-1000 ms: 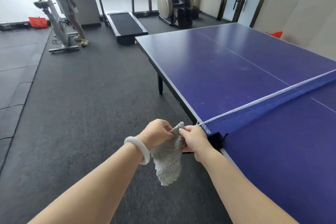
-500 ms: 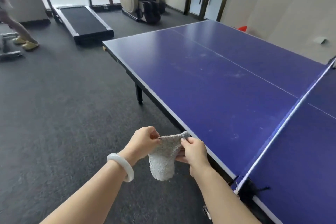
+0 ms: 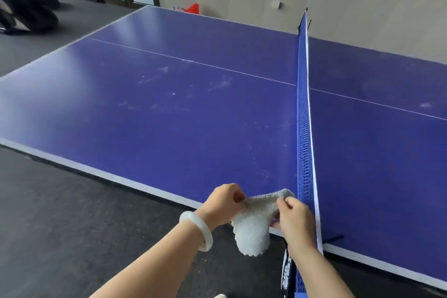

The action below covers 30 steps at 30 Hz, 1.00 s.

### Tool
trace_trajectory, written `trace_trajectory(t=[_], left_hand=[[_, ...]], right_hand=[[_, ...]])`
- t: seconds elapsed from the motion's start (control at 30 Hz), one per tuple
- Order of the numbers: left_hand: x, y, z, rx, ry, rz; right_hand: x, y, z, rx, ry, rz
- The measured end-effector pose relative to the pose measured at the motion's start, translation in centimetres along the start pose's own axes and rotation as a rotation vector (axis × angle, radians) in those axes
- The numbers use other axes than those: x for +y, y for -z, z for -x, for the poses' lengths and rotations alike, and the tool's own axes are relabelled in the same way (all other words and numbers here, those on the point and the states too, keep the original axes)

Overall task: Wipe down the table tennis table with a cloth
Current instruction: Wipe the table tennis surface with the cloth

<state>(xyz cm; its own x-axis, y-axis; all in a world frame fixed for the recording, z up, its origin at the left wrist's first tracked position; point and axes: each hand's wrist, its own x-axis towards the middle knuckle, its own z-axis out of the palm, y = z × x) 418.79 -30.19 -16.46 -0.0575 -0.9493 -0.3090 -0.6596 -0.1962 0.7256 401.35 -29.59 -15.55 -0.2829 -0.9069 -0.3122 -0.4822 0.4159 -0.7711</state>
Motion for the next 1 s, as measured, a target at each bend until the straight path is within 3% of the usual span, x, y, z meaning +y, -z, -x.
trace_trajectory(t=[0.1, 0.2, 0.3, 0.4, 0.57, 0.83, 1.0], left_hand=[[0.4, -0.8, -2.8, -0.135, -0.037, -0.015], [0.1, -0.7, -5.8, -0.16, -0.039, -0.008], [-1.8, 0.6, -8.9, -0.129, -0.018, -0.107], [-5.0, 1.8, -11.1, -0.12, 0.051, -0.302], [-9.8, 3.9, -12.2, -0.084, -0.053, -0.417], [-15.4, 10.8, -15.3, 0.052, -0.268, -0.434], [-16.8, 12.7, -18.7, -0.022, -0.383, -0.577]], right_hand=[[0.2, 0.7, -1.0, 0.149, 0.071, 0.165], [0.1, -0.1, -2.5, 0.201, 0.084, 0.195], [0.0, -2.8, -4.5, 0.029, -0.053, 0.226], [1.3, -5.8, -5.7, -0.142, -0.046, 0.514], [1.9, -8.7, -6.5, 0.113, -0.144, 0.843], [1.2, -14.8, -10.2, 0.172, -0.388, 0.781], [0.5, -20.3, -6.0, 0.209, -0.162, 0.809]])
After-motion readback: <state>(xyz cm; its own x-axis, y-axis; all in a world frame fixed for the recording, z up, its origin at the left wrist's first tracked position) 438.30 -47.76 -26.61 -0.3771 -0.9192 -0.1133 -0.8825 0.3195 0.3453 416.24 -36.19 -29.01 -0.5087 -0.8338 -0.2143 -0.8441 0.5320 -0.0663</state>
